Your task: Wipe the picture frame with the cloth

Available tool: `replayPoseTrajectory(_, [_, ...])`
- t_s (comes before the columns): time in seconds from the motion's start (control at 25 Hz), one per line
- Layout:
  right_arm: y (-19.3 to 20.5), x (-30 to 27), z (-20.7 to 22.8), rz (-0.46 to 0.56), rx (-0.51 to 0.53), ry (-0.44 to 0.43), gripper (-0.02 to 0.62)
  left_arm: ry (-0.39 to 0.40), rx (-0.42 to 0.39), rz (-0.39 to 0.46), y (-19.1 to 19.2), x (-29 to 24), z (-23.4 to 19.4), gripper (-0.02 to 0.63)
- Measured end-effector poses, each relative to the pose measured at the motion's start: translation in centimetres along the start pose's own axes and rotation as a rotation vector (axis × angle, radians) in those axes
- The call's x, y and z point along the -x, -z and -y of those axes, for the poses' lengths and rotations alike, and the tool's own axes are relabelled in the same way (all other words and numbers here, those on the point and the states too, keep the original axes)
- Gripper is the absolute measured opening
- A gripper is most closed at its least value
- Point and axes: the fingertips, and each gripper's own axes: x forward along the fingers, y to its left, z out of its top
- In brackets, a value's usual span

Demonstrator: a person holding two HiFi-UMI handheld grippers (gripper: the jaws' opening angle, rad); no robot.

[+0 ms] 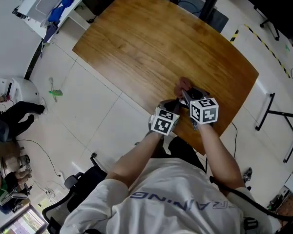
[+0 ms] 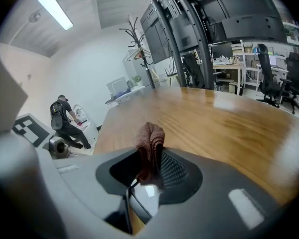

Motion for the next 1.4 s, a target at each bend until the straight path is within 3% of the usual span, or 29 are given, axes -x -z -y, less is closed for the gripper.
replayPoseTrajectory(0.32, [0.7, 0.9, 1.8, -0.029, 0.029, 0.057, 0.115, -0.022, -0.019, 0.003, 0.0, 0.1, -0.1, 0.003])
replayPoseTrajectory(0.96, [4.1, 8.7, 9.7, -0.028, -0.040, 0.199, 0.115, -0.048, 0.013, 0.009, -0.2, 0.0, -0.3, 0.003])
replayPoseTrajectory(1.4, [4.3, 10.6, 10.4, -0.005, -0.044, 0.218, 0.115, -0.045, 0.020, 0.015, -0.1, 0.1, -0.3, 0.003])
